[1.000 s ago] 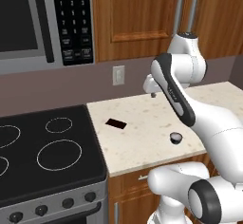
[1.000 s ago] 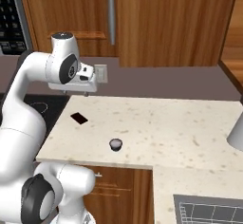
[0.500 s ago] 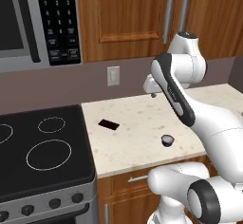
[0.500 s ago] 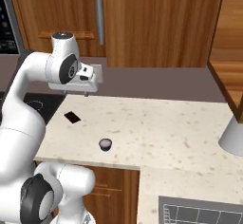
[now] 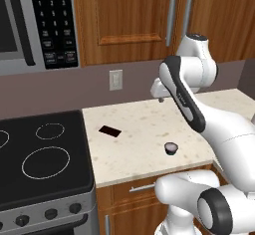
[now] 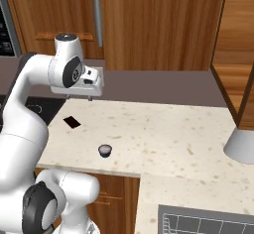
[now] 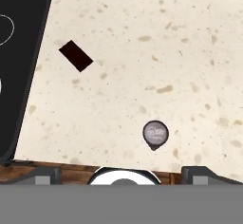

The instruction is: Pick the yogurt and canned food from the counter and place them in the cabinets closest to them.

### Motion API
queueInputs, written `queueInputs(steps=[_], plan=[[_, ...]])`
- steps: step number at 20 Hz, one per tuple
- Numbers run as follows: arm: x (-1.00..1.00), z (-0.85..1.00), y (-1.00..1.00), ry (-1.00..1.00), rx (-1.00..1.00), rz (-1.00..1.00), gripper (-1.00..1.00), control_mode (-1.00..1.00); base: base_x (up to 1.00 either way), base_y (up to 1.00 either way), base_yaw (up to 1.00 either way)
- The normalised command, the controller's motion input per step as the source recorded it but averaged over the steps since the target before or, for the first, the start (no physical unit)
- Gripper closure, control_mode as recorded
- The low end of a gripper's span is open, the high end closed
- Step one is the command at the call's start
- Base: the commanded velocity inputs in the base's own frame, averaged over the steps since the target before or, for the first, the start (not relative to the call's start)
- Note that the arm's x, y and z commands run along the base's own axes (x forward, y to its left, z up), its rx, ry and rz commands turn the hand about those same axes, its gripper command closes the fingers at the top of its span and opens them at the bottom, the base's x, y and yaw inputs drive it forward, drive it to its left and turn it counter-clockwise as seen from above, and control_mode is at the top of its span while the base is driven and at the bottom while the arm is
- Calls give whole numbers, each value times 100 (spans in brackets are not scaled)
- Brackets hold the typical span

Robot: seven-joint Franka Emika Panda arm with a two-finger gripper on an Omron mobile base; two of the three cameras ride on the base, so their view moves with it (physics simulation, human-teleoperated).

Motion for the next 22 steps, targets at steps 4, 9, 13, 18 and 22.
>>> queueInputs(steps=[4,9,13,18,22], plan=[[-1,-5,-3,-1,0,0,-100,-100,0,0,0],[0,-25,-4,0,-3,1,-100,-100,0,0,0],[-2,-32,-11,0,0,3,-100,-100,0,0,0],[-3,-30,-14,0,0,4,-100,-100,0,0,0],[0,-34,-12,0,0,4,-100,-100,0,0,0]])
